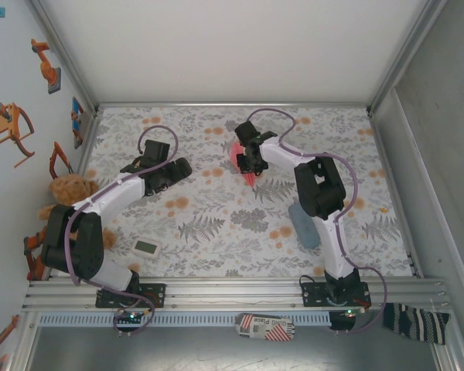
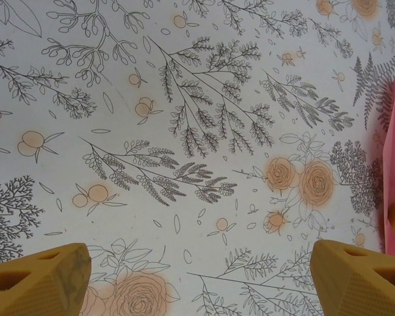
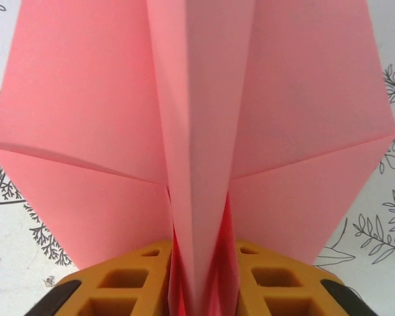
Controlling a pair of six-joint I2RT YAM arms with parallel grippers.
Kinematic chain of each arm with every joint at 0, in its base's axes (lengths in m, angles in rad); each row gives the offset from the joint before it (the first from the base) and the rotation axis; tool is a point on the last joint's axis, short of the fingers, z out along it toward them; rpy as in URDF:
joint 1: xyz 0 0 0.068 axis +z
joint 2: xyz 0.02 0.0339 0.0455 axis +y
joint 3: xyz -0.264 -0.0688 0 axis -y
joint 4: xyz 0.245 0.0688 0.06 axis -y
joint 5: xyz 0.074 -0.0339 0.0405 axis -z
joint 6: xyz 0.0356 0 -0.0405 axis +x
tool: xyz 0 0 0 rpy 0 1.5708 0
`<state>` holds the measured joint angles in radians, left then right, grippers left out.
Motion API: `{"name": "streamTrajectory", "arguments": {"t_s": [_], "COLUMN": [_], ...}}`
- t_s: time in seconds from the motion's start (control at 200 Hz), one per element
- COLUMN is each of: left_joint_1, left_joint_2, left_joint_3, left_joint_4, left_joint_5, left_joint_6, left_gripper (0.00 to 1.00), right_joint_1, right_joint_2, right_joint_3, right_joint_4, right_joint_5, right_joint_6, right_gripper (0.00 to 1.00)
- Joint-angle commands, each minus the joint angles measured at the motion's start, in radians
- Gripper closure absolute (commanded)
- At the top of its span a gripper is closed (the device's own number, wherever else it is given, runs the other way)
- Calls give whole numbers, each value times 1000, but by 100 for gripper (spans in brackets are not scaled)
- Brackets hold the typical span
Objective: Fold a paper plane with a square sheet of paper (pick it up from the middle)
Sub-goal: Move the paper plane to the top-center of the table.
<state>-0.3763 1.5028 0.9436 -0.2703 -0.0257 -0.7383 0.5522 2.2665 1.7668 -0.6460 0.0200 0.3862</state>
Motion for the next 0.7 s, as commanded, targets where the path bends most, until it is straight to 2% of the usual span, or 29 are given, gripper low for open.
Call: {"name": "streamTrajectory", "arguments": {"t_s": [0.0, 0.341, 0.696], "left_joint_1": [6, 6, 5], "left_joint_2": [13, 25, 34], "left_joint_3": [-6, -2, 2], "left_joint_4": [-7, -9, -9], "left_joint_5": [8, 17, 23], "left_joint_6": [10, 8, 6], "left_gripper": [13, 12, 11], "right_joint_1": [-3, -5, -5], "right_joint_2": [37, 69, 74], "right_joint_3": [-22, -17, 7], "right_joint_4": [-22, -19, -29], "right_joint_5": [35, 67, 83], "right_joint_6": [26, 126, 129], "right_gripper": [72, 69, 64]}}
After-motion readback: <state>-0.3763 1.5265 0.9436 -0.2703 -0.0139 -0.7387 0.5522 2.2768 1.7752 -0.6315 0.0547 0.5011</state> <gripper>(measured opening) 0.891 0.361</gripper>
